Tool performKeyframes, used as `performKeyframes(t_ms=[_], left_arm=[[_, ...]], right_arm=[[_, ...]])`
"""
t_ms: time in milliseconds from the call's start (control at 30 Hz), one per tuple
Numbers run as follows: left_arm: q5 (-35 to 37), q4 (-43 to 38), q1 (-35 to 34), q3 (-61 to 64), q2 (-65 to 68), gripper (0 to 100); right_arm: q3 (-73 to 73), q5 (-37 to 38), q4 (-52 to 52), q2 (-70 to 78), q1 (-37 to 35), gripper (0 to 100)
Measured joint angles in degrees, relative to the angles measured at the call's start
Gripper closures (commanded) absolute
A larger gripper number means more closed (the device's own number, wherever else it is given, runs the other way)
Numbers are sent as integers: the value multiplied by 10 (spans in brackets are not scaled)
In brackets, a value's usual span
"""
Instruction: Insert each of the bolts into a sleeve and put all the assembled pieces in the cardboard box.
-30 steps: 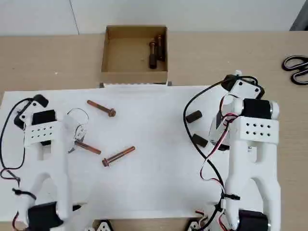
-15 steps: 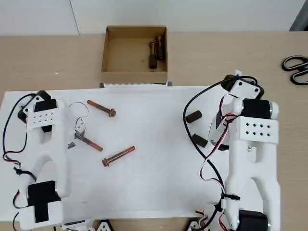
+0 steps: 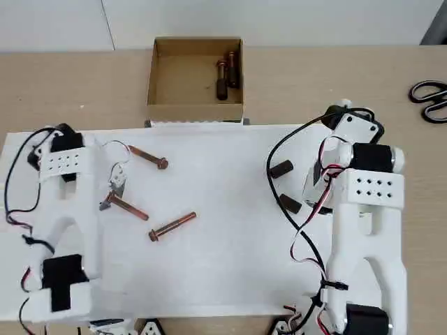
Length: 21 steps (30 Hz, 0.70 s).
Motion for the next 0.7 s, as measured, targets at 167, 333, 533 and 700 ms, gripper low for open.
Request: performKeyframes(t_ms=[167,333,533,700], left_arm=[[0,-22,10,0,37,899],[0,-33,10,-2,59,900],[0,-47,12,-13,97,983],[3,-57,14,-22,113,994]], right_arm=[[0,0,0,0,0,995],[0,0,0,0,0,995],[0,0,0,0,0,995],[0,0,0,0,0,995]])
